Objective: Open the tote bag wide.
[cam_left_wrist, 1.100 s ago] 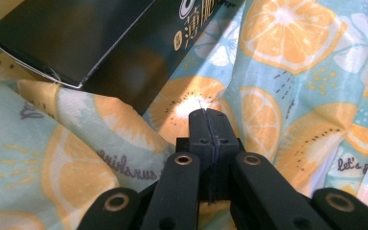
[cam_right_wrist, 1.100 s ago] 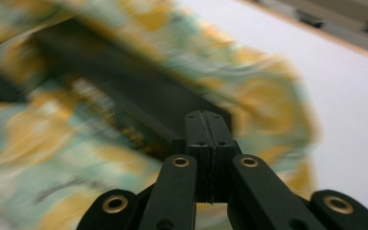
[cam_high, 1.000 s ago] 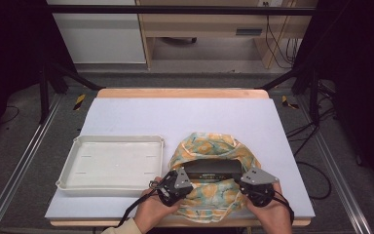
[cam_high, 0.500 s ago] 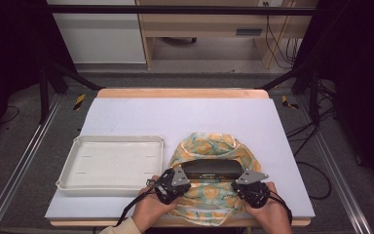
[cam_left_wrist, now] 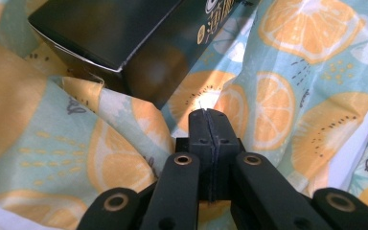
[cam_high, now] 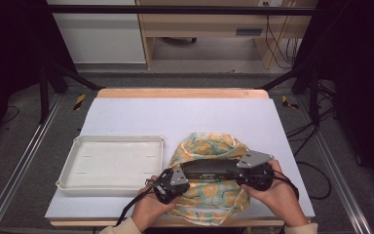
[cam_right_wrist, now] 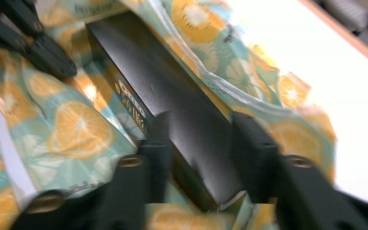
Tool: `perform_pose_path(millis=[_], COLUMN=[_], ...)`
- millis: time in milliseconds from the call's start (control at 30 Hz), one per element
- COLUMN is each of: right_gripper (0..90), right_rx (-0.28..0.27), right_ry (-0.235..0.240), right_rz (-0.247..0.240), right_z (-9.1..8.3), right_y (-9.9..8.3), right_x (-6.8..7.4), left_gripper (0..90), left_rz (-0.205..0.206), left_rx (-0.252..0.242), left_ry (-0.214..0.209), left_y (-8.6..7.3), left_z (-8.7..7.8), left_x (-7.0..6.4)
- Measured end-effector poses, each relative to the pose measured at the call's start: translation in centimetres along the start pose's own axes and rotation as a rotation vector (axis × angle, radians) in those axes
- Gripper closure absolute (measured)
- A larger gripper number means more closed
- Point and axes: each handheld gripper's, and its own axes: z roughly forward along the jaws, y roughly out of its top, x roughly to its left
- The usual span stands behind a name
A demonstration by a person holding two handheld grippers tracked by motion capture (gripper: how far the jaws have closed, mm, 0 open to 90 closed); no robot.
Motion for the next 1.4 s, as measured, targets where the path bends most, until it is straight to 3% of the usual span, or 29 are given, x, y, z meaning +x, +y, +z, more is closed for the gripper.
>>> perform_pose_path(millis=[33,167,367,567,1167,1400], right_gripper=[47.5,40.0,34.8,31.8,29.7,39.2], right_rx=[0.024,0.121,0.201,0.231,0.361,0.35], right_ry=[0.023,0.11,0.13,0.14,0.27,0.3], right_rz=[-0.019,-0.089,-0.146,-0.186,-0.268,-0.286], right_z=[0.6,2.8,4.3,5.3,8.5,7.6], right_y=[0.4,1.0,1.3,1.7,1.9,2.1], right_x=[-0.2,-0.7,-1.5,-1.8,-2.2,-2.3], left_gripper=[90.0,89.8,89.7,89.2,87.8,87.4], left_rz=[0.0,0.004,0.0,0.005,0.004,0.008], left_rx=[0.0,0.0,0.0,0.0,-0.006,-0.007], left_ry=[0.002,0.001,-0.002,0.005,0.002,0.006], left_y=[0.0,0.0,-0.1,0.0,0.0,0.0], left_z=[0.0,0.1,0.0,0.1,0.2,0.2], left_x=[0.0,0.0,0.0,-0.1,-0.1,-0.2])
